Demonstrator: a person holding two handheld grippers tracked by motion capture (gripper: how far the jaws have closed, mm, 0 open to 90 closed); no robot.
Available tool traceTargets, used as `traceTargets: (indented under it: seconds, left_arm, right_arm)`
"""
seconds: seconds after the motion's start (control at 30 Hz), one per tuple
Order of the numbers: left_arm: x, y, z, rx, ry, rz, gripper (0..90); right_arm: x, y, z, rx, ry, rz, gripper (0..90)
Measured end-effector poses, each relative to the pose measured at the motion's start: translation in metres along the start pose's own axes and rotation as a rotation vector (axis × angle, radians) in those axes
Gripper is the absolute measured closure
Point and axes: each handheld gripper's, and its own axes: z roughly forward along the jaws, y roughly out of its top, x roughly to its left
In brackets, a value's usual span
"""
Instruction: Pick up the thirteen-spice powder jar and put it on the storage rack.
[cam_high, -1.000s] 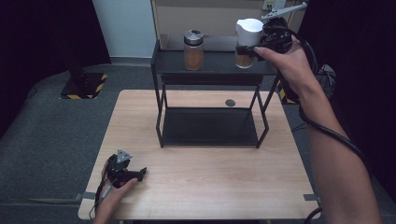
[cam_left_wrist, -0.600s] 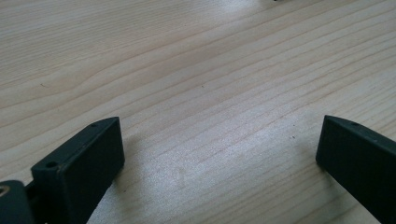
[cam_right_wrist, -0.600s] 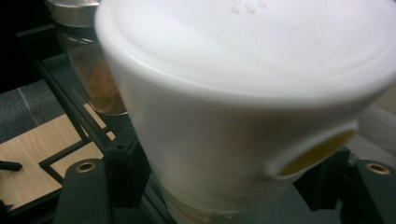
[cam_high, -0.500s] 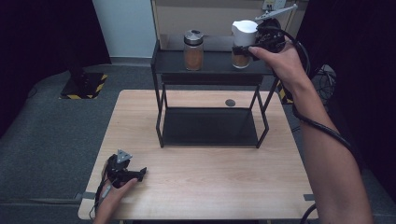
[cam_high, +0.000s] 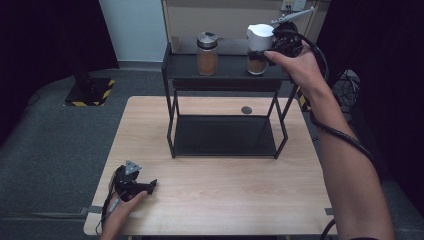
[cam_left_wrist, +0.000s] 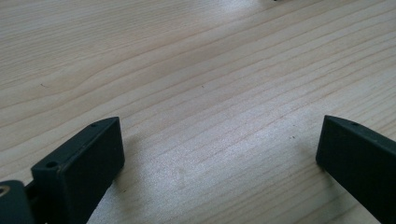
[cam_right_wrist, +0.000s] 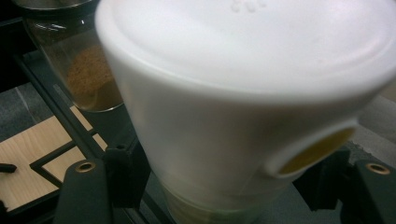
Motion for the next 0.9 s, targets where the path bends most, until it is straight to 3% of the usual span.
traceTargets:
  seconds: [0.23, 0.9]
  left_arm:
    - [0.0, -0.0001, 0.0, 0.0, 0.0, 0.0, 0.0]
    - [0.0, 0.0, 0.0, 0.0, 0.0, 0.0, 0.0]
  right_arm:
    - [-0.0017, -0.0041, 0.0013, -0.013, 0.0, 0.028, 31.3]
    - [-0.0007, -0.0067, 0.002, -0.019, -0.005, 0.024, 30.5]
